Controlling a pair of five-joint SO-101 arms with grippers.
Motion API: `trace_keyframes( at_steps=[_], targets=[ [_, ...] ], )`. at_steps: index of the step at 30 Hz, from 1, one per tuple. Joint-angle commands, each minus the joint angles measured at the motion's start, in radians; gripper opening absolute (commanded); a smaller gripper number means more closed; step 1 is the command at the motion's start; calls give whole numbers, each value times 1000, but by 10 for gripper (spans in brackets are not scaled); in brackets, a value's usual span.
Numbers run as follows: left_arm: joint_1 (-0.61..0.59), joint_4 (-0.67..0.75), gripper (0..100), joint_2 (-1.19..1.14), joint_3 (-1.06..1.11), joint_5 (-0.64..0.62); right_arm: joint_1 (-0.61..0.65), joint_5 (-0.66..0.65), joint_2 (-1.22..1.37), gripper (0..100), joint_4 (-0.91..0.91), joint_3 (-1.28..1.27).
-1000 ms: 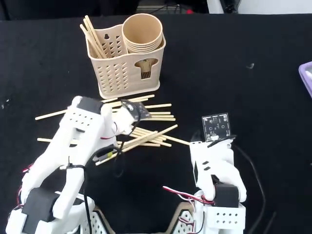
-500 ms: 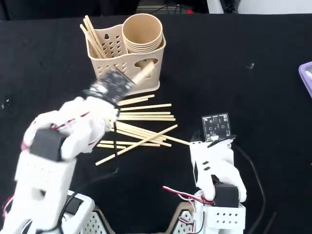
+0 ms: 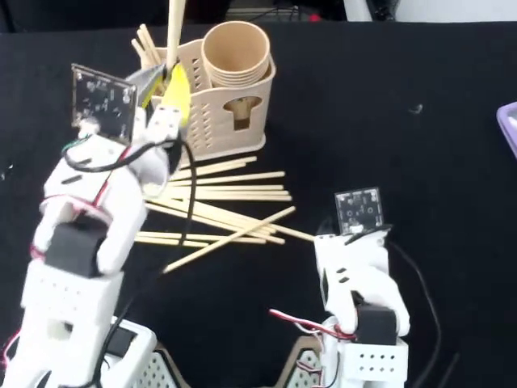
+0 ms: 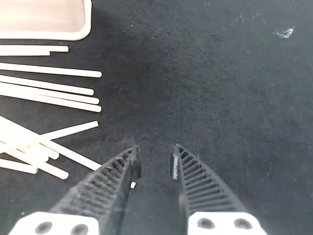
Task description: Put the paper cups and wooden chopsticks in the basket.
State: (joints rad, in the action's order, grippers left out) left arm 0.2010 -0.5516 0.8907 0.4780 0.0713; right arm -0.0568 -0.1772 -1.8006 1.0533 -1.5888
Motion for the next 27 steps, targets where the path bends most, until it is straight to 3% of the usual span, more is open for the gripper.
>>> trace_keyframes(
  at_steps=[1, 4, 8, 16, 27],
  targets=[
    [-10, 275, 30, -51, 41, -29, 11, -6, -65, 114, -25, 2],
    [-18, 437, 30, -109, 88, -29, 11, -8, -65, 114, -25, 2],
    [-62, 540, 30, -190, 102, -40, 11, -9, -65, 114, -25, 2],
    [-170, 568, 30, -324, 76, -354, 11, -11, -65, 114, -25, 2],
    [-177, 565, 30, -477, 84, -336, 11, -11, -65, 114, -26, 2]
  ],
)
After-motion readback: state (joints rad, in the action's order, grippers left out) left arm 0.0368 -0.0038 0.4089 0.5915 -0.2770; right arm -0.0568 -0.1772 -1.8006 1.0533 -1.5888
